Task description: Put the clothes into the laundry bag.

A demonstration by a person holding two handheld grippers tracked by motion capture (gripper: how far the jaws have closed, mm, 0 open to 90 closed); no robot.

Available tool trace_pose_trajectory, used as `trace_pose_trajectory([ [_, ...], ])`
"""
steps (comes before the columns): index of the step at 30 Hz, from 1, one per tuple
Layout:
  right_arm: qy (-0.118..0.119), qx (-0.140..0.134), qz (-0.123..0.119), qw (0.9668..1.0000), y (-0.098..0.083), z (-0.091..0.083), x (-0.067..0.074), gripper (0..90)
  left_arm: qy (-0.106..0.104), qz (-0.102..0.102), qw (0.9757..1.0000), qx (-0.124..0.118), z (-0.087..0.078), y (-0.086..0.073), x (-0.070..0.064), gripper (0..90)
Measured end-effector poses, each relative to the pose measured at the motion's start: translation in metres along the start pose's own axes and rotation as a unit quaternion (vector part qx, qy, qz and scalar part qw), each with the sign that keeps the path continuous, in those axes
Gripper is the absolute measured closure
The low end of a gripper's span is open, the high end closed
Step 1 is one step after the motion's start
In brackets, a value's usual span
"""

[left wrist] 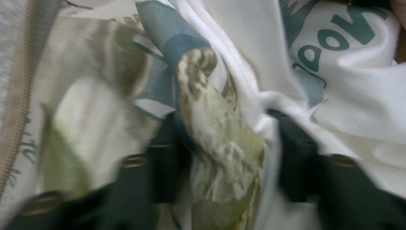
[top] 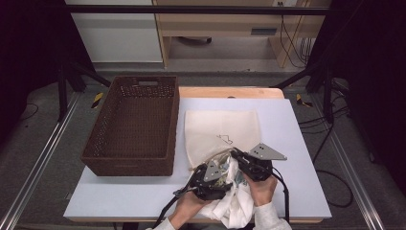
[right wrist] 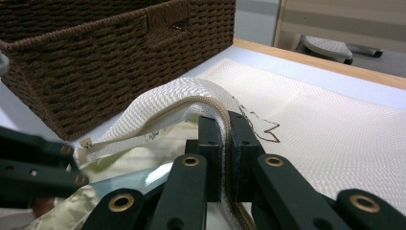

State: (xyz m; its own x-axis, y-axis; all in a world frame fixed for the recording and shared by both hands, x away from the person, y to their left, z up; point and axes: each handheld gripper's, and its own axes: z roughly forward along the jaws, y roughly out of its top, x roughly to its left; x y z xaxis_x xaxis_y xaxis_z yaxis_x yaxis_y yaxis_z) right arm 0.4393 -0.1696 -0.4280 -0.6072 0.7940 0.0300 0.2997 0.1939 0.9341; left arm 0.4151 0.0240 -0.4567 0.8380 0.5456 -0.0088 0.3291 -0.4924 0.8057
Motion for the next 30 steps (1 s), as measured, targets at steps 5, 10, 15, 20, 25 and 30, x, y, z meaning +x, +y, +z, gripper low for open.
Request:
trace_pose_trajectory([
  [5,0.001,-0.009,0.001,1.0000,0.001,-0.002,0.000,86.2,0.021,0.001,0.9997,-0.015,-0.011,0.007,0.001,73.0],
  [10,-0.006,-0.029,0.006,0.9995,0.007,-0.012,-0.002,86.3,0.067,0.033,0.9972,-0.005,-0.011,0.025,0.005,73.3],
  [15,-0.001,-0.041,0.004,0.9991,0.011,-0.017,-0.001,86.3,0.098,0.051,0.9939,0.000,0.012,0.030,0.017,71.9],
  [20,-0.001,-0.028,0.005,0.9996,0.005,-0.011,-0.003,86.3,0.090,0.035,0.9952,-0.021,0.014,0.019,0.019,58.0],
  [25,-0.001,-0.021,0.002,0.9998,0.003,-0.008,-0.003,86.3,0.045,-0.008,0.9986,-0.027,-0.014,0.012,0.015,29.3],
  [30,-0.003,-0.020,0.003,0.9998,0.003,-0.007,-0.002,86.2,0.008,-0.021,0.9997,-0.009,-0.024,-0.005,0.005,21.3],
])
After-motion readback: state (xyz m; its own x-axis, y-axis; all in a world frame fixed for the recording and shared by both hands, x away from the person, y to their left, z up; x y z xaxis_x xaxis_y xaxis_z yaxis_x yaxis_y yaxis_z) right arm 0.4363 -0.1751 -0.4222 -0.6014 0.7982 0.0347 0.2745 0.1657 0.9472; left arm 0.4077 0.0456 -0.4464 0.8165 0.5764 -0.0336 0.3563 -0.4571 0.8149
